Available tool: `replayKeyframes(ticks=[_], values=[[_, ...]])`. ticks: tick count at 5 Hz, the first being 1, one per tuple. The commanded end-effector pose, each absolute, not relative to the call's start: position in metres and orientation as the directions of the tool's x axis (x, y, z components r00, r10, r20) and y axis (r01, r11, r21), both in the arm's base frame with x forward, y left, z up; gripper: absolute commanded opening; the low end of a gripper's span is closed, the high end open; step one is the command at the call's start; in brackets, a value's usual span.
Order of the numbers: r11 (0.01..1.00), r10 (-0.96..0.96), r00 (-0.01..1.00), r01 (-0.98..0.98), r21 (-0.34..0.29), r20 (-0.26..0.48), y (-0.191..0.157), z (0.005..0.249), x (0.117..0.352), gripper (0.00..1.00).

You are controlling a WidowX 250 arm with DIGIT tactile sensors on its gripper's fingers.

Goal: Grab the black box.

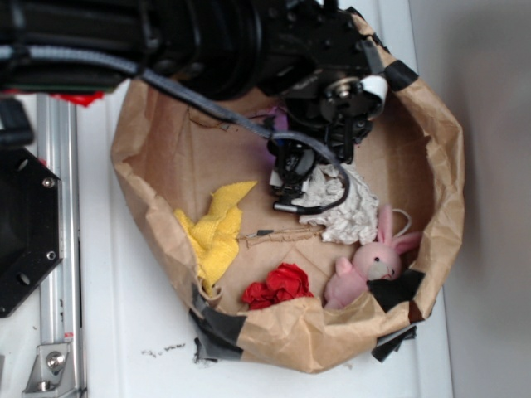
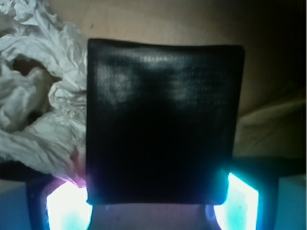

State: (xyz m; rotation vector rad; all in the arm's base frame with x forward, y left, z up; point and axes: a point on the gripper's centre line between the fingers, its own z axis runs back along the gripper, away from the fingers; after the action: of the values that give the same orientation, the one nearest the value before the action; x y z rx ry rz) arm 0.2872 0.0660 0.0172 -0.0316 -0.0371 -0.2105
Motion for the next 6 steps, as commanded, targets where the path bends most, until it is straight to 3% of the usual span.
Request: replayKeyframes(ticks=[1,2,3,4,5,6], values=[[0.995,-0.095,0.991,0.097,-0.018,0.089,0.064,0.02,0.285,0.0],[0.98,0.163,0.969,-0.136,-0.148,0.187,0.056,0.068,0.266,0.0],[0.976,0.202,0.959,-0.18,-0.127,0.198,0.046,0.117,0.252,0.0],[0.97,0.222,0.952,-0.193,-0.147,0.212,0.034,0.167,0.244,0.0],[0.969,0.236,0.957,-0.217,-0.121,0.171,0.026,0.179,0.254,0.0],[0.963,0.264,0.961,-0.258,-0.076,0.082,0.023,0.163,0.258,0.0]])
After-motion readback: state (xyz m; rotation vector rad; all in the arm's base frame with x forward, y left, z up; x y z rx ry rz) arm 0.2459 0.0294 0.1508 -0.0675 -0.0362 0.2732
